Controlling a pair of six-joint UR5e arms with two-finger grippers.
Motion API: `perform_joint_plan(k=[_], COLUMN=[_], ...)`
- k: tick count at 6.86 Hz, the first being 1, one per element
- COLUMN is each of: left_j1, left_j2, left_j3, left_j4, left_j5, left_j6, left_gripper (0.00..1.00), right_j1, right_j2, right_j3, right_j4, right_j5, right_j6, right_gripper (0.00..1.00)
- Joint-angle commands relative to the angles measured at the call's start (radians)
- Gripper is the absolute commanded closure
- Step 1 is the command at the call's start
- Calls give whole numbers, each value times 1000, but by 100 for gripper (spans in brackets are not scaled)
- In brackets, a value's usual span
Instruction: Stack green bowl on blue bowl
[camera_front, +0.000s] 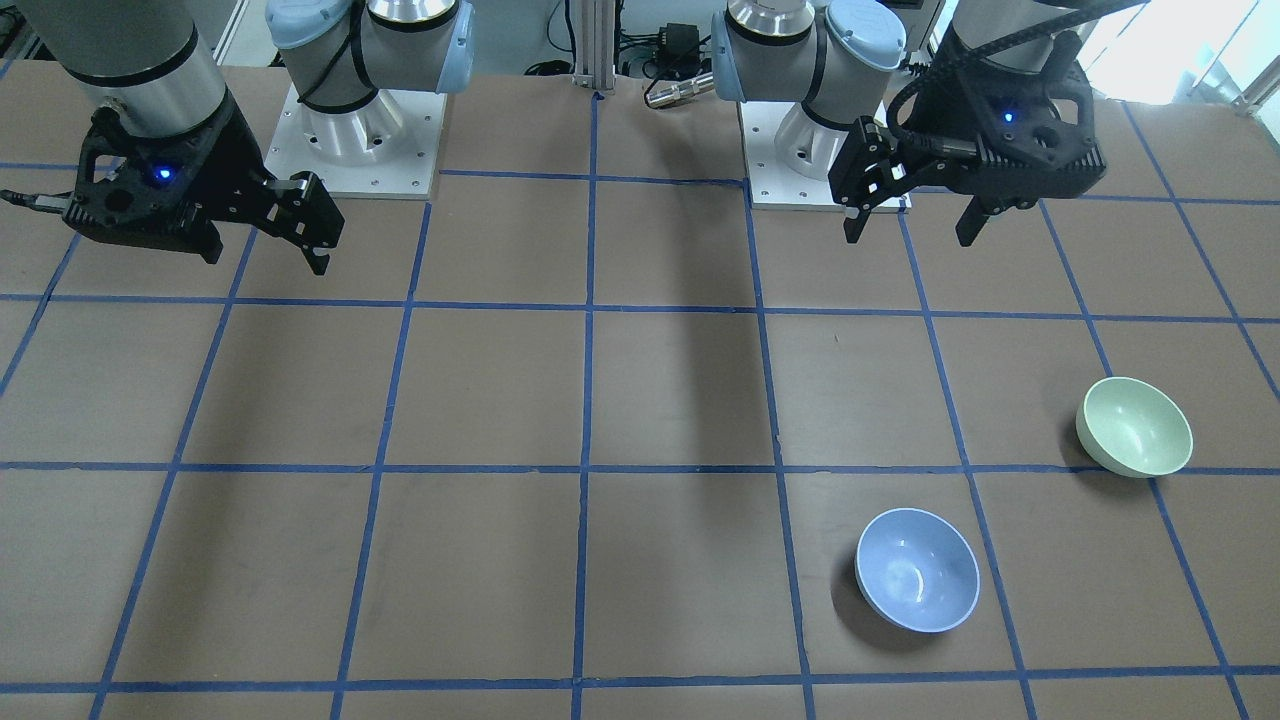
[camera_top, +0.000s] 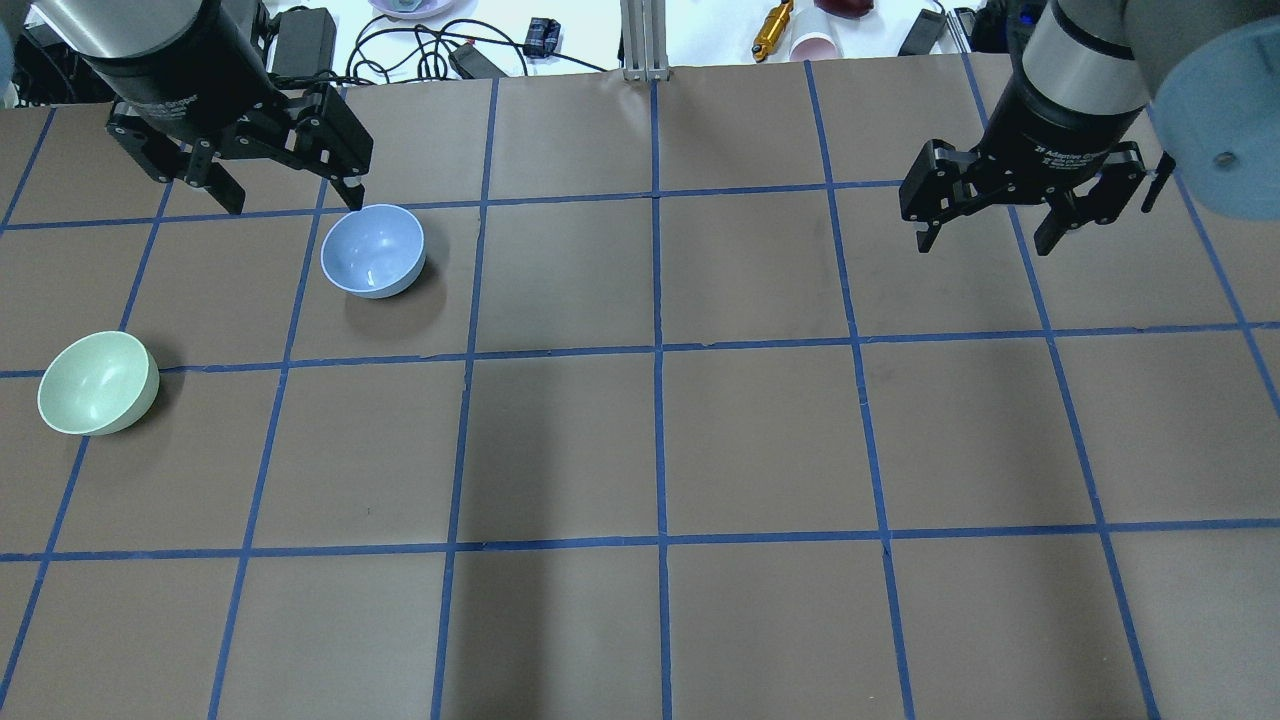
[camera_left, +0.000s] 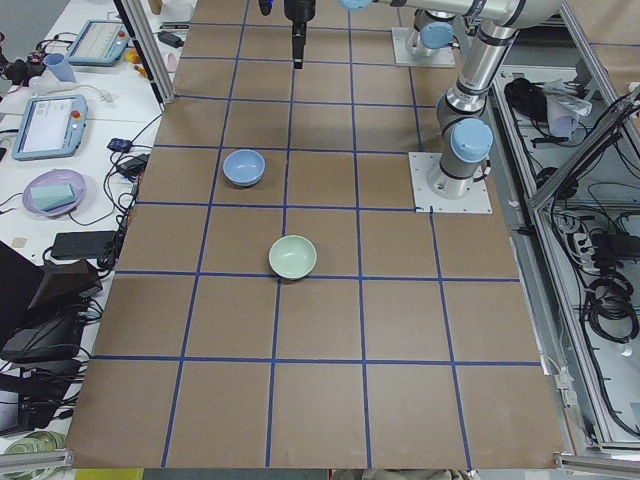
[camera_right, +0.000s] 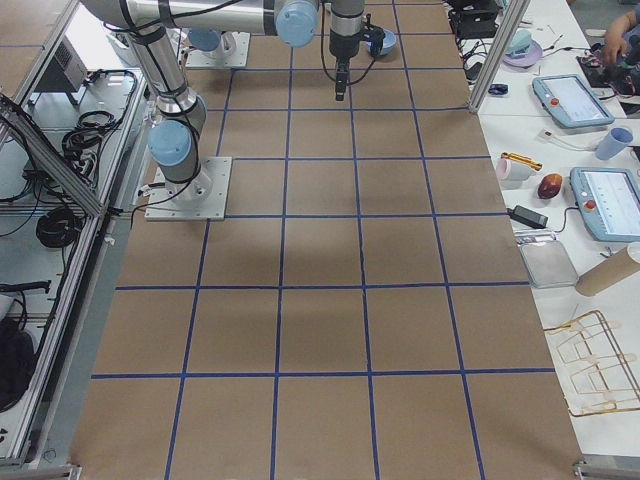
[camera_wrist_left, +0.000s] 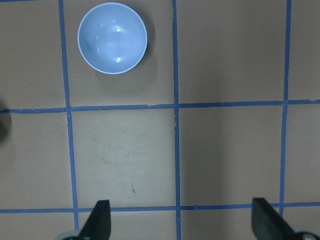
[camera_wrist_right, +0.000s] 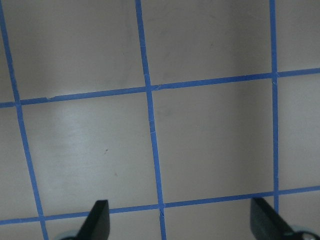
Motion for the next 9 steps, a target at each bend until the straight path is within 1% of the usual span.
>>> perform_joint_plan(k=[1,7,9], left_j1=[1,11,40], left_j2=[1,3,-5], left_j3=[0,-2,-3], left_j4=[1,1,1], left_j5=[5,-1,-3], left_j6=[0,2,15], left_gripper=[0,0,0], right_j1=[0,0,0], right_j2=[0,0,0], right_j3=[0,0,0], right_j4=[0,0,0], right_j5=[0,0,0], right_j6=[0,0,0], right_gripper=[0,0,0])
